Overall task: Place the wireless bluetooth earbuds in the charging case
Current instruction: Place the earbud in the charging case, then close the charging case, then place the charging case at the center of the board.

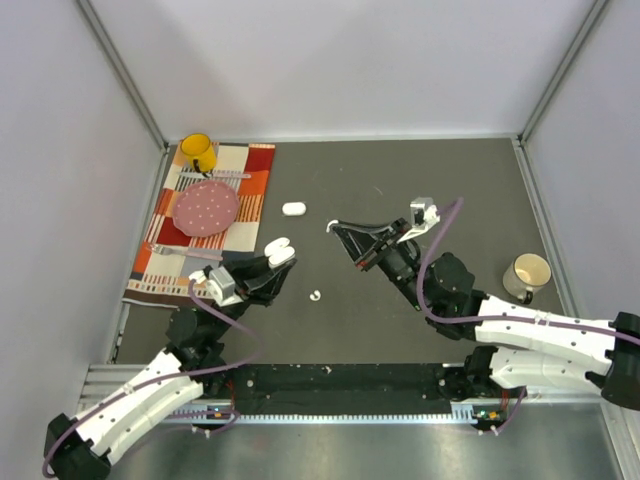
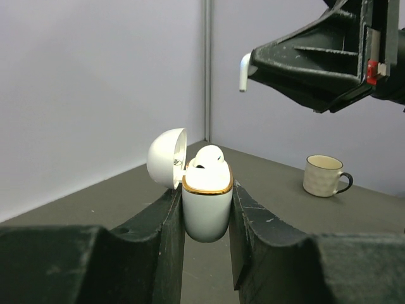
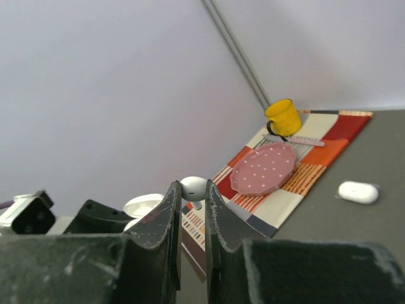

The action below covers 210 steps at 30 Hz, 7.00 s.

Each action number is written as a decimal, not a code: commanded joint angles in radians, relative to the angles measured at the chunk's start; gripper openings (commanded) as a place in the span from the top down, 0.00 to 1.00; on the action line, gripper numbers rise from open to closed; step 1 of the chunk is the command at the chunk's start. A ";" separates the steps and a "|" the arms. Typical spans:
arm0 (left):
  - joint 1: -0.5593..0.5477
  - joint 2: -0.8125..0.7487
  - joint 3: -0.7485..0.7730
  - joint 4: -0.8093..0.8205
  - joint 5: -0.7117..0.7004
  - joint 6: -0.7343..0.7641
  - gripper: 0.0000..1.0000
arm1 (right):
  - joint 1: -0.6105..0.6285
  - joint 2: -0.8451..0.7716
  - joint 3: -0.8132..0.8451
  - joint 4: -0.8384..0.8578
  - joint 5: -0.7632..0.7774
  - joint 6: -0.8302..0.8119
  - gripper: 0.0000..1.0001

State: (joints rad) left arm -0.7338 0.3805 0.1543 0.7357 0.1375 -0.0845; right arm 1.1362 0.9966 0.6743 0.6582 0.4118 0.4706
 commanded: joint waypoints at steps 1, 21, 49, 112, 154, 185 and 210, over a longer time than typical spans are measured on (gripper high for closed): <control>-0.003 0.040 0.028 0.117 0.031 -0.008 1.00 | 0.005 -0.003 0.001 0.145 -0.145 -0.047 1.00; -0.003 0.049 0.034 0.111 0.044 -0.014 1.00 | 0.036 0.100 0.059 0.196 -0.317 -0.032 1.00; -0.003 0.066 0.044 0.116 0.056 -0.029 1.00 | 0.050 0.234 0.153 0.166 -0.407 0.023 1.00; -0.003 0.066 0.033 0.160 0.037 -0.047 1.00 | 0.059 0.240 0.120 -0.003 -0.343 -0.039 0.96; -0.003 0.024 0.043 0.050 0.132 -0.032 1.00 | -0.142 0.122 0.430 -0.742 -0.227 0.083 0.12; -0.003 0.370 0.235 0.097 0.269 -0.159 1.00 | -0.164 0.007 0.234 -0.735 -0.338 -0.019 0.07; 0.001 1.107 0.668 -0.299 0.324 -0.724 1.00 | -0.383 -0.452 -0.005 -1.117 0.205 0.540 0.01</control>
State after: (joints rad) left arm -0.7372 1.3964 0.7834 0.3019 0.3908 -0.6731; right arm 0.7624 0.6975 0.7006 -0.4179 0.4179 0.9218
